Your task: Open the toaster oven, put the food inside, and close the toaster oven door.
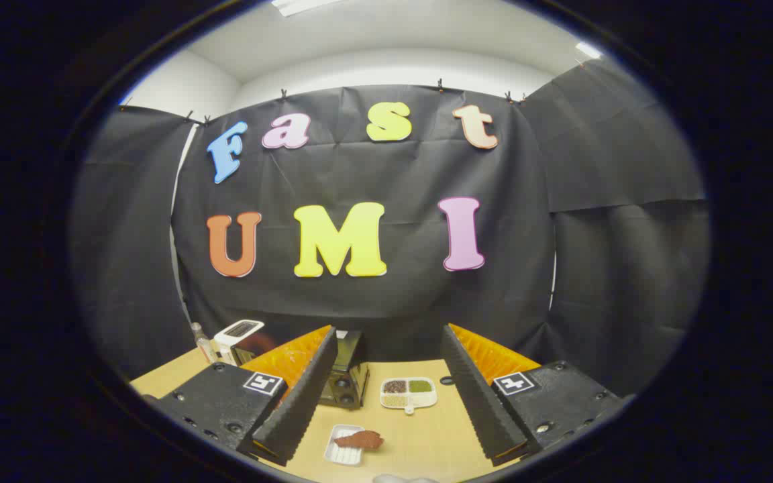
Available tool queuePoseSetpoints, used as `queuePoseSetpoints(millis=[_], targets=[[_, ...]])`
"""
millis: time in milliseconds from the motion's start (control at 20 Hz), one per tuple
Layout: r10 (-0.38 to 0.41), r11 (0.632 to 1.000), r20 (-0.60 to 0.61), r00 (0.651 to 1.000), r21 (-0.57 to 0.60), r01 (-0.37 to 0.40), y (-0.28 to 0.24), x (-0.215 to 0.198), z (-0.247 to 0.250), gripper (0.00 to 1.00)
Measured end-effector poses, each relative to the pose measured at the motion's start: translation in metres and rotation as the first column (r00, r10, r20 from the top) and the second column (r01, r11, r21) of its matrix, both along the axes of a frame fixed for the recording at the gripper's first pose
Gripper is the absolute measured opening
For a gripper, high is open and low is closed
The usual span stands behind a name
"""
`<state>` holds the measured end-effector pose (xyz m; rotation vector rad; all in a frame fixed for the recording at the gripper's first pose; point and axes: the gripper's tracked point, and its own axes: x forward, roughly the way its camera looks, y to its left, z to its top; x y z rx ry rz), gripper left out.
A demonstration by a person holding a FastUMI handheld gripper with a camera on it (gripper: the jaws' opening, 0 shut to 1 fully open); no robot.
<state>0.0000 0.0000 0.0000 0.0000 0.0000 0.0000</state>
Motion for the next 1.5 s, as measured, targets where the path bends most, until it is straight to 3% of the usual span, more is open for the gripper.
queuePoseSetpoints(millis=[900,1500], targets=[[0.013,0.997,-0.040,0.999,-0.074,-0.016,0.065,0.030,-0.032,0.99],[0.048,0.997,-0.168,0.985,-0.054,-0.058,0.220,0.163,-0.146,0.99]])
